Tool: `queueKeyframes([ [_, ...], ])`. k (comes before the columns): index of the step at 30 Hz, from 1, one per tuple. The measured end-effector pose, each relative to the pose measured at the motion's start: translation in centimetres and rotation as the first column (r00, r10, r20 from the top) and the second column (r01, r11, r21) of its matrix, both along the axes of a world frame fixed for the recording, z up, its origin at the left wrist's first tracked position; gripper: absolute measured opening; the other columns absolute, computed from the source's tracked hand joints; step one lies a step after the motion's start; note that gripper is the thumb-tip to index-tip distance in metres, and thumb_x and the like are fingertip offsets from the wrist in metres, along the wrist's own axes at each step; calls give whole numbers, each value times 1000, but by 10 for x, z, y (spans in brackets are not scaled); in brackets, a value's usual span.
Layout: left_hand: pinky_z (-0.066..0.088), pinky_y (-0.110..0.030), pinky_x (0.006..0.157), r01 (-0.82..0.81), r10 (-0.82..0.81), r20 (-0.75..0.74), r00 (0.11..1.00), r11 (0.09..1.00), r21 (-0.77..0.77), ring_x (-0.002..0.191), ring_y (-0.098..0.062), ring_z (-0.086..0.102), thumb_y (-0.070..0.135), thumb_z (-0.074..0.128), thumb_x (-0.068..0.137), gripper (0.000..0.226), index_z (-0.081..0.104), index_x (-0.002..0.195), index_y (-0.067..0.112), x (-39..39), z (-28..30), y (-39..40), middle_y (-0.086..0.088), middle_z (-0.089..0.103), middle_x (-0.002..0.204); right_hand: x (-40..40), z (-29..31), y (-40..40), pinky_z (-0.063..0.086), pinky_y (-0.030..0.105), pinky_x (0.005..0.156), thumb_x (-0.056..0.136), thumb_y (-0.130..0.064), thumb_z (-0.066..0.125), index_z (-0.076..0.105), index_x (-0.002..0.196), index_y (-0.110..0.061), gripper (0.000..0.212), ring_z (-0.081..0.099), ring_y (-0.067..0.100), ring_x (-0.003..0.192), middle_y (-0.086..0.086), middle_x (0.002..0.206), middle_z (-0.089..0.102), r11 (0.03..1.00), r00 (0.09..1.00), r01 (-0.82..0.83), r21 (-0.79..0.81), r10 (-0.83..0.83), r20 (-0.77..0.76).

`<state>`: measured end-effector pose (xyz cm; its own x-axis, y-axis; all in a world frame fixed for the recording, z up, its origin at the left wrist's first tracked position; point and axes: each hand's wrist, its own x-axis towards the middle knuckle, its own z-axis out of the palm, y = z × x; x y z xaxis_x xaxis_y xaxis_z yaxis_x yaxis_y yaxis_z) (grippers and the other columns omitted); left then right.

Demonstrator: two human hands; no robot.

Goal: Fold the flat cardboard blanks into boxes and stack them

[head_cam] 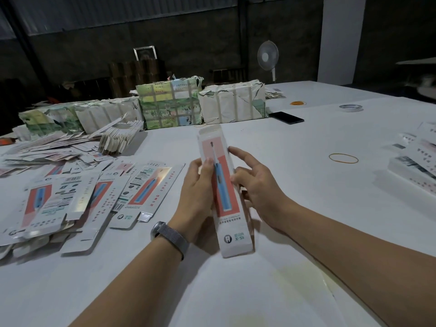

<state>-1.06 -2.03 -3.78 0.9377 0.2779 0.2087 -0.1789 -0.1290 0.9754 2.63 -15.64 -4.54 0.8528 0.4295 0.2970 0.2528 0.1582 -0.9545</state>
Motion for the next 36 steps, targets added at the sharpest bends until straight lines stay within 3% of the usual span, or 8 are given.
queueKeyframes([
  [3, 59, -27, 58, -8, 14, 61, 998, 995, -103, 74, -17, 76, 46, 43, 105, 30, 38, 134, 43, 1, 2, 5, 6, 74, 78, -3, -1, 2, 63, 38, 70, 85, -30, 50, 52, 125, -50, 45, 71, 22, 75, 5, 78, 61, 998, 999, -46, -35, 45, -10],
  [5, 59, -28, 59, 9, 2, 94, 996, 993, -117, 74, -19, 76, 44, 45, 104, 30, 39, 134, 47, 0, 3, 5, 4, 74, 80, -3, 0, 1, 61, 34, 69, 85, -33, 49, 51, 120, -54, 40, 73, 23, 79, -1, 79, 68, 998, 999, -51, -47, 50, -16],
  [12, 59, -25, 60, -24, 33, 109, 993, 997, -76, 73, -13, 75, 43, 39, 107, 23, 44, 129, 42, 0, 0, 3, 5, 72, 81, -5, 2, -2, 60, 35, 71, 83, -36, 50, 52, 116, -54, 38, 74, 24, 82, -1, 87, 72, 997, 998, -61, -51, 59, -26],
  [17, 57, -22, 58, -23, 25, 123, 992, 1000, -19, 74, -11, 75, 41, 40, 107, 14, 43, 121, 44, 1, 1, 6, 18, 72, 78, -6, 3, 0, 57, 28, 67, 82, -38, 49, 53, 116, -51, 37, 74, 23, 80, 0, 91, 73, 997, 997, -62, -34, 61, -43],
  [21, 55, -17, 55, 2, -12, 129, 992, 997, 79, 71, -8, 74, 40, 37, 108, 12, 41, 116, 47, -1, -2, 2, 23, 71, 77, -5, 4, 1, 57, 26, 64, 87, -42, 50, 60, 111, -53, 29, 72, 23, 77, 13, 93, 70, 1000, 997, -5, 29, 7, -73],
  [26, 52, -13, 55, 49, -69, 117, 991, 985, 166, 70, -2, 73, 38, 36, 108, 20, 38, 127, 38, -1, -6, -5, 14, 71, 78, 2, 1, -1, 59, 28, 63, 103, -26, 48, 63, 109, -47, 26, 72, 21, 72, 5, 89, 75, 994, 992, 79, 71, -71, -106],
  [33, 52, -13, 54, 78, -95, 93, 991, 981, 176, 66, -5, 72, 35, 36, 108, 25, 39, 132, 31, -4, -7, -5, 11, 70, 78, 5, 3, -3, 59, 28, 62, 102, -20, 45, 62, 107, -31, 20, 67, 20, 68, 4, 77, 70, 994, 987, 95, 50, -87, -135],
  [36, 51, -13, 53, 96, -113, 72, 991, 973, 209, 64, -5, 72, 36, 35, 108, 28, 38, 136, 29, -4, -8, -4, 20, 71, 72, 6, 2, -3, 58, 28, 62, 94, -23, 50, 59, 102, -29, 13, 66, 19, 67, 3, 75, 69, 995, 986, 70, 74, -57, -158],
])
